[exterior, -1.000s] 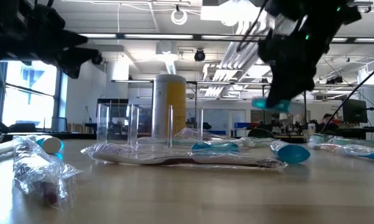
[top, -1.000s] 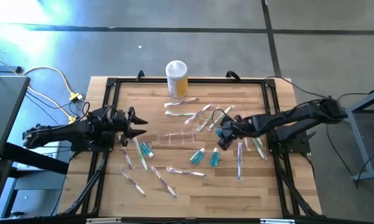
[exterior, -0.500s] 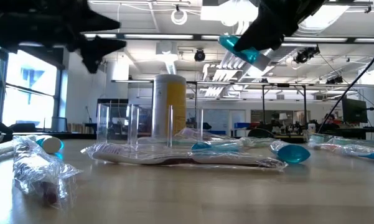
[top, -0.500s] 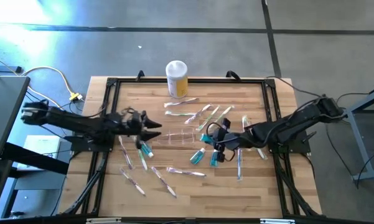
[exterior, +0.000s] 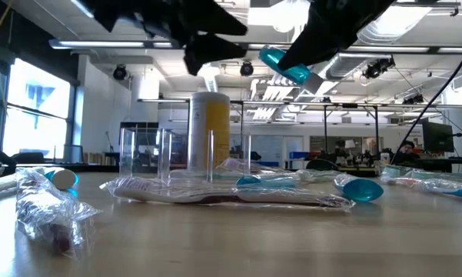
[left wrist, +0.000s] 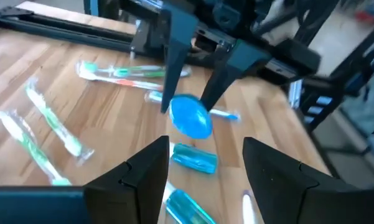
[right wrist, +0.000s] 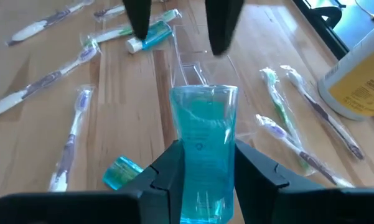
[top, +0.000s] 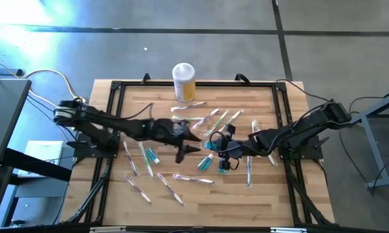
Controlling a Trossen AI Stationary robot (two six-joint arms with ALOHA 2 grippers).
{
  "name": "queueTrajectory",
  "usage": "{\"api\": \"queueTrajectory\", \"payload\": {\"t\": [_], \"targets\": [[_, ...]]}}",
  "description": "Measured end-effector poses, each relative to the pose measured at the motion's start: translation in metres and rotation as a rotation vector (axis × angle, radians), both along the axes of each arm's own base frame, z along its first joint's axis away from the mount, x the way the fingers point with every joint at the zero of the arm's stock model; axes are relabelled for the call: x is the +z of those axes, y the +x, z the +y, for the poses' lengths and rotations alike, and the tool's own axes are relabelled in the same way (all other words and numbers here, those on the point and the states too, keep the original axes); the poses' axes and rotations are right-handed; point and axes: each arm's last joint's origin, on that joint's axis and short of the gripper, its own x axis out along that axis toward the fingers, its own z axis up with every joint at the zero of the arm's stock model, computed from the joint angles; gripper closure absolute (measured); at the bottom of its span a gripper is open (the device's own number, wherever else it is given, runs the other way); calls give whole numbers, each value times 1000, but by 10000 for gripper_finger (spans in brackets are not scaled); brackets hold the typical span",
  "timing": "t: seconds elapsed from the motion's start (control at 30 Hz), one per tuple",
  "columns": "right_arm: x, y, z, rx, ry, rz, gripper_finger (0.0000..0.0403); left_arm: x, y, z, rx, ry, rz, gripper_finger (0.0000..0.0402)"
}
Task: Pick & Place toothbrushing station
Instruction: Put the mouthwash bottle into the transparent organizer
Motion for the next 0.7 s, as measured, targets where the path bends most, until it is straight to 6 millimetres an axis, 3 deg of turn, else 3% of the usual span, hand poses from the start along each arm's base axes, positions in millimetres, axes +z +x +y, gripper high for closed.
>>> {"api": "queueTrajectory", "payload": {"t": [0.23,0.7], "targets": [[-3,-2,-1,-11,-24,33,300,3,32,-3,11,-15,74,201],[-3,-3,-1,-26,-36,30,300,0,35,-1,83,16,116,201]]}}
